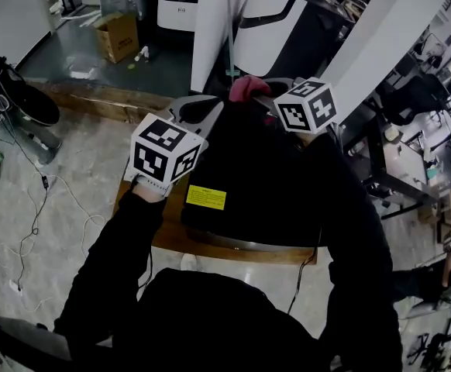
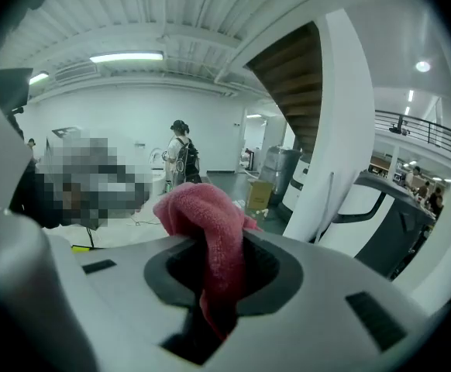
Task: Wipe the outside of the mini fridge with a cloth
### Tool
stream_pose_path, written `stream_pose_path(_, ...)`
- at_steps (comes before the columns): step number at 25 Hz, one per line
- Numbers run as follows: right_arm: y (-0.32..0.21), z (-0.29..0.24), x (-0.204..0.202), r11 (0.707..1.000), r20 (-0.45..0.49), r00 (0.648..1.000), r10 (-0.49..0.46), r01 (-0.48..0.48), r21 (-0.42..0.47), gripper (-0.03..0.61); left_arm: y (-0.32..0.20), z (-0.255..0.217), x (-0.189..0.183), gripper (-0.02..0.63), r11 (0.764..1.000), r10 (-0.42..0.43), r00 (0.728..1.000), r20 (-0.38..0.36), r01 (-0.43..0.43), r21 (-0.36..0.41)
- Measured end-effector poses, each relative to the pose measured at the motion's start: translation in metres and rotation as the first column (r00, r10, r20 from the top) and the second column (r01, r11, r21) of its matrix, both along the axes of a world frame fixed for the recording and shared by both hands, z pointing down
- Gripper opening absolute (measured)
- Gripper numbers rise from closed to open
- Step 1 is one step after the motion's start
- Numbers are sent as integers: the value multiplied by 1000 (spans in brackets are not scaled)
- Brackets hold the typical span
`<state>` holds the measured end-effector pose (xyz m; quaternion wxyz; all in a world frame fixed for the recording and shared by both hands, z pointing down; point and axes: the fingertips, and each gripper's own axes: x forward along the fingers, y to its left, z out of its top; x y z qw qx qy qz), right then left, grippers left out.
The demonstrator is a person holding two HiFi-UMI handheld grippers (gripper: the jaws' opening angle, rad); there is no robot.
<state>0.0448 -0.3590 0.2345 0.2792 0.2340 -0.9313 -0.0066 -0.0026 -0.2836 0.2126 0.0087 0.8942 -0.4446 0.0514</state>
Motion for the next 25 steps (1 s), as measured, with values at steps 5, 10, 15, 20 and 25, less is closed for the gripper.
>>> stream_pose_path(5,-42,39,-21,997,-54,998,29,-32,-68,78,-34,26,-19,6,998,21,1000,-17,-22,-52)
stream_pose_path(10,-69,70,-29,993,-116,992,51,-63,-99,78,-53,46,-29,6,995,32,999,-34,-35,-93)
stream_pose_path(15,-80,93,-38,989,-164,984,67,-87,-119,77,-59,59,-41,6,993,37,998,-45,-42,-114)
stream_pose_path(20,-59,99,-44,988,-216,976,9,-42,-146,71,-42,69,-44,6,991,23,998,-57,-30,-130)
stream_pose_path(25,-17,99,-38,970,-215,975,-47,-7,-241,71,-9,64,-43,6,994,-39,997,-62,32,-109)
